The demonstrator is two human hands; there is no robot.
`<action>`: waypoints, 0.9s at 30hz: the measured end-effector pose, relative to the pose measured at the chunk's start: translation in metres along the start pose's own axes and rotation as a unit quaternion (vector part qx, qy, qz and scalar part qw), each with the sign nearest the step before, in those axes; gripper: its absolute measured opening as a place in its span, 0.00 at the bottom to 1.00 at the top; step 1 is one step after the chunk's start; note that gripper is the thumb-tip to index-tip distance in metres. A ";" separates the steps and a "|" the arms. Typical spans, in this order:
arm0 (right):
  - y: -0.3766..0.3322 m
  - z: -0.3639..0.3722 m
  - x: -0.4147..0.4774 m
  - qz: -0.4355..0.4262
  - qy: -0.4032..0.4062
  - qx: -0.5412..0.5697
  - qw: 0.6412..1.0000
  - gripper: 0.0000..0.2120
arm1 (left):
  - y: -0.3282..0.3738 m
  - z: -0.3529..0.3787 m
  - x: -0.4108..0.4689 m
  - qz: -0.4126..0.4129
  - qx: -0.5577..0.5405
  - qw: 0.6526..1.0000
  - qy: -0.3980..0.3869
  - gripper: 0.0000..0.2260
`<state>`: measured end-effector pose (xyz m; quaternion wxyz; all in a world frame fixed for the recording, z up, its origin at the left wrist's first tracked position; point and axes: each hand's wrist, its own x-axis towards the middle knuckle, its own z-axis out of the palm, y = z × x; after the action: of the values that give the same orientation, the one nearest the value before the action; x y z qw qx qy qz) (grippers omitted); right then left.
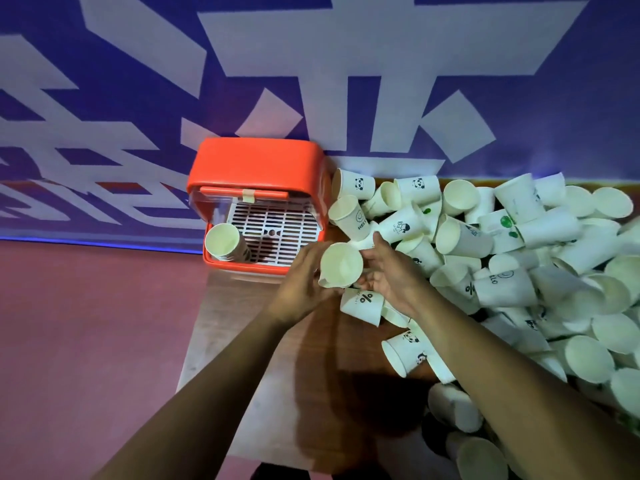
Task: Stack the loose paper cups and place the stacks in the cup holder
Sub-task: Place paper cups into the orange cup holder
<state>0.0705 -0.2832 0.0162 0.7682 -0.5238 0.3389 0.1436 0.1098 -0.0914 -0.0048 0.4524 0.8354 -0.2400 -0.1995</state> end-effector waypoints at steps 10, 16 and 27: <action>0.056 -0.026 -0.010 -0.229 0.043 -0.677 0.698 0.32 | -0.007 -0.017 -0.017 -0.109 -0.168 0.974 0.103 0.28; 0.083 -0.016 -0.003 -0.222 0.083 -0.795 0.559 0.24 | -0.022 -0.030 -0.036 -0.126 -0.172 0.969 0.122 0.30; 0.063 -0.002 -0.024 -0.318 0.211 -0.626 0.680 0.06 | -0.056 -0.085 -0.065 -0.109 -0.187 0.968 0.129 0.30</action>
<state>0.0159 -0.2562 -0.0124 0.1687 -0.9752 0.1361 -0.0455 0.1166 0.0292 -0.0013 0.6036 0.7755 -0.0458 -0.1796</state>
